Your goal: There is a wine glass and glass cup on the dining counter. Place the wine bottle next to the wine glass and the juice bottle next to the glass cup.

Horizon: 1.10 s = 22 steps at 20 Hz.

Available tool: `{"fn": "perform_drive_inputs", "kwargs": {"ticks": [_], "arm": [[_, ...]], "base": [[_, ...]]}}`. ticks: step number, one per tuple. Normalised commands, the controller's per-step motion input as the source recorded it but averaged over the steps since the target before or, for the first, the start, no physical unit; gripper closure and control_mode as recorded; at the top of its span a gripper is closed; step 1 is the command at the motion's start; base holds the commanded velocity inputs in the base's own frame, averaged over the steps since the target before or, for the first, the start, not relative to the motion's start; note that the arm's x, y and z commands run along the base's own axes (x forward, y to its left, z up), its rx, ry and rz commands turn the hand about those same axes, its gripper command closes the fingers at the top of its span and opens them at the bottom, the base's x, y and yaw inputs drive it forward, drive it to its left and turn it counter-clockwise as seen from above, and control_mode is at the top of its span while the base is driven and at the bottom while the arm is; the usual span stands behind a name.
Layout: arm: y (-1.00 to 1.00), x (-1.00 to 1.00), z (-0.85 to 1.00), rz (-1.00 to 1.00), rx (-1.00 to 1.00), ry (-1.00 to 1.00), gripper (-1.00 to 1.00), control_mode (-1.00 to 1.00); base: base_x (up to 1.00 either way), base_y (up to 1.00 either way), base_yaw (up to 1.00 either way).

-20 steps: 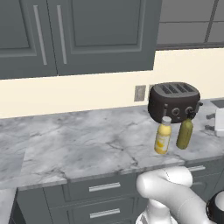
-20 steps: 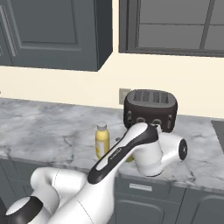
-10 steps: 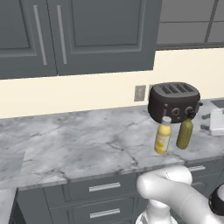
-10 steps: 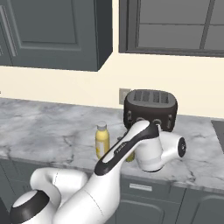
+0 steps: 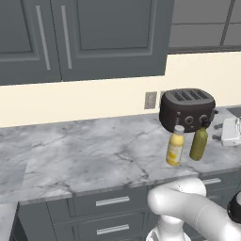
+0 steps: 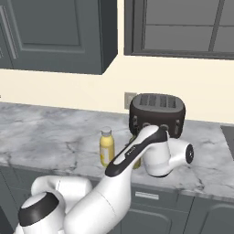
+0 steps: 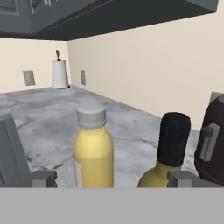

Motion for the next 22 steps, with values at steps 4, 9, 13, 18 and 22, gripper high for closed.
{"fn": "perform_drive_inputs", "kwargs": {"ticks": [4,9,13,18,22], "arm": [[-0.07,0.14,-0.10,0.00,0.00,0.00,-1.00,-1.00],[-0.10,0.24,-0.08,0.00,0.00,0.00,-1.00,-1.00],[-0.07,0.24,-0.09,0.00,0.00,0.00,-1.00,-1.00],[-0.07,0.22,-0.12,0.00,0.00,0.00,-1.00,-1.00],[-0.08,0.18,-0.13,0.00,0.00,0.01,-1.00,-1.00]], "base": [[0.00,0.00,0.00],[0.00,0.00,0.00],[0.00,0.00,0.00],[0.00,0.00,0.00],[0.00,0.00,0.00]]}}
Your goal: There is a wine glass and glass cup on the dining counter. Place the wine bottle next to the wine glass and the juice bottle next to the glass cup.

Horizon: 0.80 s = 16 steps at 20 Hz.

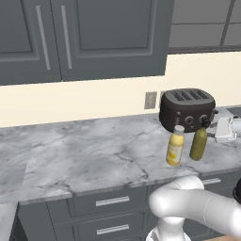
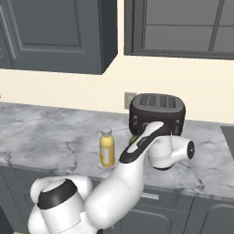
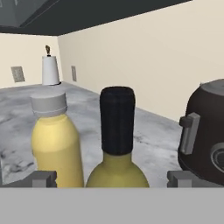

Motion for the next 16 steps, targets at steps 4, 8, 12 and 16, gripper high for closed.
{"fn": "perform_drive_inputs", "kwargs": {"ticks": [4,8,12,16], "arm": [[-0.07,0.02,-0.08,0.00,0.00,0.00,-1.00,-1.00],[-0.03,-0.08,0.00,0.00,0.00,0.00,-1.00,-1.00],[0.01,-0.14,0.00,0.00,0.00,0.00,-1.00,-1.00],[0.14,-0.04,0.00,0.00,0.00,0.00,-1.00,-1.00]], "base": [[0.00,0.00,0.00],[0.00,0.00,0.00],[0.00,0.00,0.00],[0.00,0.00,0.00]]}}
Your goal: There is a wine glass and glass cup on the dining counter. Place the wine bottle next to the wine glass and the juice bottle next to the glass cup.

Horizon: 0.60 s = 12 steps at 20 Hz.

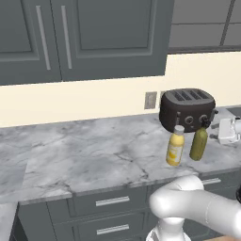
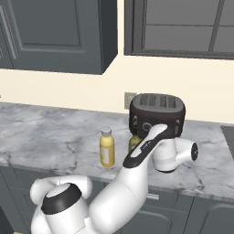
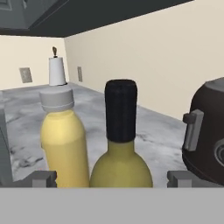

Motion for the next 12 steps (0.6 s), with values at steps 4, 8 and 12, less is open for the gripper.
{"fn": "perform_drive_inputs", "kwargs": {"ticks": [4,8,12], "arm": [[0.18,0.01,-0.01,0.00,0.00,0.00,-1.00,-1.00],[0.13,0.01,0.00,0.00,0.00,0.00,-1.00,-1.00],[0.02,0.04,0.00,0.00,0.00,0.01,-1.00,-1.00]], "base": [[0.00,0.00,0.00],[0.00,0.00,0.00],[0.00,0.00,0.00]]}}
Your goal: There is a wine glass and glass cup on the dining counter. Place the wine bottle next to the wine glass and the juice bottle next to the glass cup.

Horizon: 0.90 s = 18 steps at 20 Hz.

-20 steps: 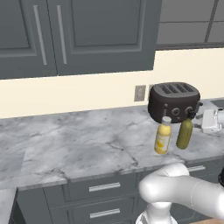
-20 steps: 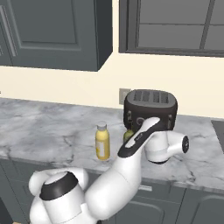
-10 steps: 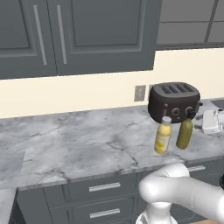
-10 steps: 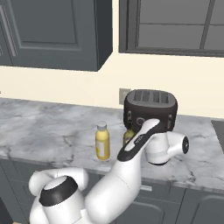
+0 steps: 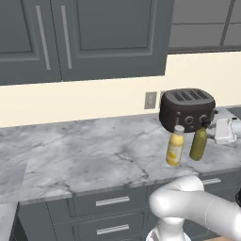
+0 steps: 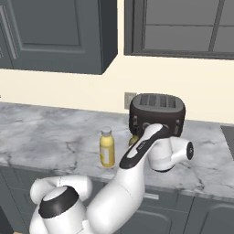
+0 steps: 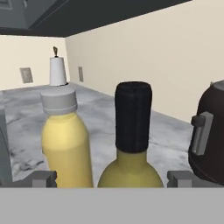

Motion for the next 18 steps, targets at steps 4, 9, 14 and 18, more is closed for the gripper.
{"fn": "perform_drive_inputs", "kwargs": {"ticks": [4,9,14,18], "arm": [[0.00,0.19,0.00,0.00,0.00,0.04,-1.00,-1.00],[0.00,0.19,0.00,0.00,0.00,0.09,-1.00,-1.00],[-0.01,0.09,-0.04,0.00,0.00,0.08,-1.00,-1.00],[0.00,0.00,-0.03,0.00,0.00,0.04,-1.00,-1.00]], "base": [[0.00,0.00,0.00],[0.00,0.00,0.00],[0.00,0.00,0.00],[0.00,0.00,0.00]]}}
